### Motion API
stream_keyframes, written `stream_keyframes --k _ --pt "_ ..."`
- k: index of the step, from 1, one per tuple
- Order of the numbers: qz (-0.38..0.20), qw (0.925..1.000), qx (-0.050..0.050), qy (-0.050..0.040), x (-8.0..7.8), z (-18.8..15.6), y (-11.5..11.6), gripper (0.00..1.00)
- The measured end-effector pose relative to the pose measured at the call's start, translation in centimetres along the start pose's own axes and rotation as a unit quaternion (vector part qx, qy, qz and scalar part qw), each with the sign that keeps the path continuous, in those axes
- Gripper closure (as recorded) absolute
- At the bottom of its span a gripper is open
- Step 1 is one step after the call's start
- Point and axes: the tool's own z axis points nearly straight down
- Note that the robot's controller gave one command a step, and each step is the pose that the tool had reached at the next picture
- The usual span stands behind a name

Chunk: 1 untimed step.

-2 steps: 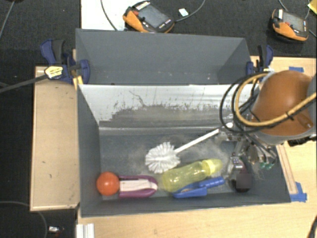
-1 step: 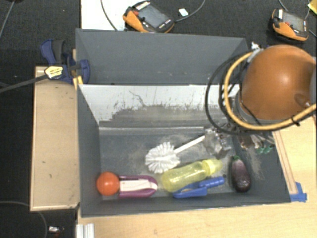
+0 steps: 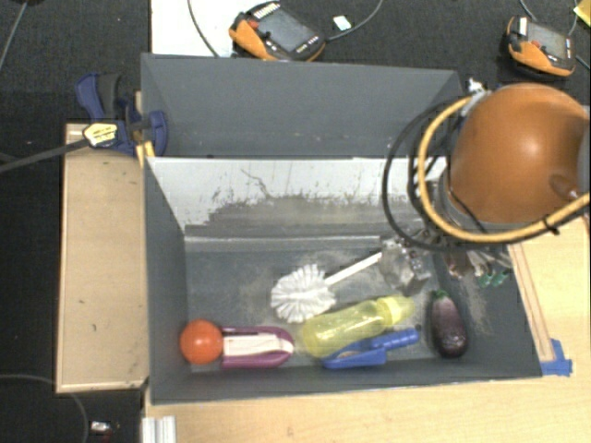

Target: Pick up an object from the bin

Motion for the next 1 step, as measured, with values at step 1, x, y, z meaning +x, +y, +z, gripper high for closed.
stream_keyframes --k 1 --pt "0.039 0.9992 -0.001 0.0002 0.16 4.65 2.59 1.0"
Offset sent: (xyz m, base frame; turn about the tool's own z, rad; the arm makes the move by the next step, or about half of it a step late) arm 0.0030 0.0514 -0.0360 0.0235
